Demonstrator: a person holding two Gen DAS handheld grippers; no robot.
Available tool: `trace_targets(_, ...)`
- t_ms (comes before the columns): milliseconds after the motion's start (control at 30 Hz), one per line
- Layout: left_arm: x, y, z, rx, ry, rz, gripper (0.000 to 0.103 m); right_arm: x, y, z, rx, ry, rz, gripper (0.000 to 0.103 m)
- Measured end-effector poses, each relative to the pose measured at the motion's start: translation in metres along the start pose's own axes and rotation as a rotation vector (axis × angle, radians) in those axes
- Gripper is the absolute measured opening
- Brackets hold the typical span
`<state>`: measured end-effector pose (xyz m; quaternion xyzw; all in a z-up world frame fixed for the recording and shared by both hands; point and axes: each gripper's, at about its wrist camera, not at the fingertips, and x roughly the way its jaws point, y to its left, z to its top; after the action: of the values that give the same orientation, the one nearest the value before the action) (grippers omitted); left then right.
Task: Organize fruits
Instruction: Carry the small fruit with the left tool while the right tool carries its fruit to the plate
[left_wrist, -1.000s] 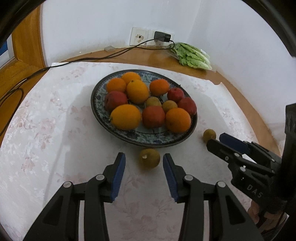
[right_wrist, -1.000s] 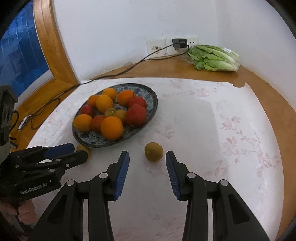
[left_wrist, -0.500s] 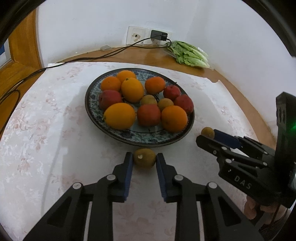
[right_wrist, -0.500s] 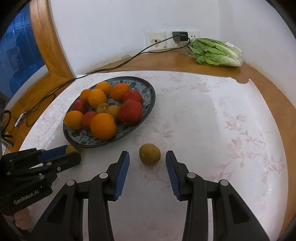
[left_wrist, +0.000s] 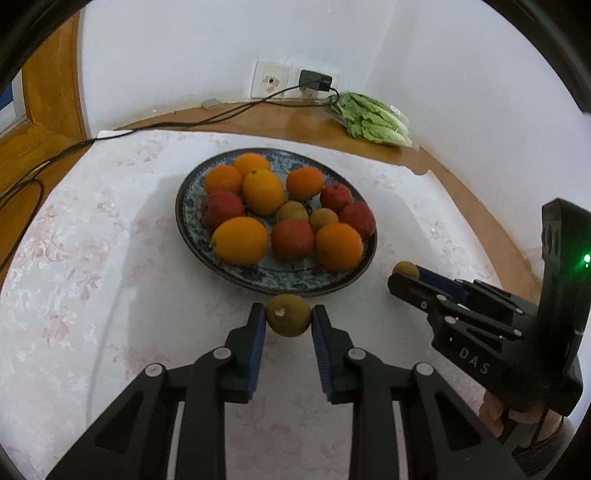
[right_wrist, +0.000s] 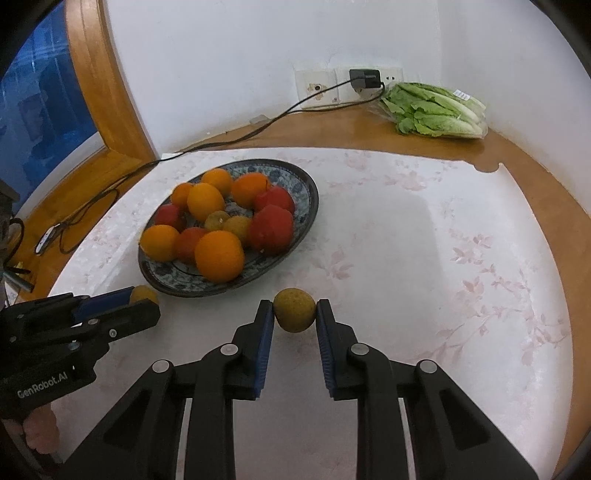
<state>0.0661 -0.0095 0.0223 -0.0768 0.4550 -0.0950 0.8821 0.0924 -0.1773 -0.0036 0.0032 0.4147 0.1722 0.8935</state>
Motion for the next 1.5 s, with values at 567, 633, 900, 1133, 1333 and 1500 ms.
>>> trace_targets(567, -0.005, 0.010, 0.043, -0.011, -0.079, 0.025, 0.026, -0.007, 0.027, 0.033, -0.054, -0.045, 0.025, 0.024)
trace_targets(633, -0.003, 0.013, 0.047, -0.016, -0.083, 0.024, 0.026, -0.004, 0.030, 0.038, -0.054, -0.048, 0.030, 0.024)
trace_targets(900, 0.012, 0.023, 0.053, -0.043, -0.079, 0.034, 0.026, 0.013, 0.040, 0.050, -0.063, -0.043, 0.051, 0.024)
trace_targets(1133, 0.017, 0.022, 0.054, -0.036, -0.083, 0.043, 0.026, 0.023, 0.043, 0.054, -0.072, -0.047, 0.047, 0.024)
trace_targets(1333, 0.018, 0.023, 0.055, -0.031, -0.078, 0.027, 0.026, 0.024, 0.042, 0.056, -0.066, -0.048, 0.043, 0.024)
trace_targets(1500, 0.016, 0.021, 0.056, -0.026, -0.076, 0.020, 0.026, 0.025, 0.039, 0.057, -0.040, -0.047, 0.056, 0.025)
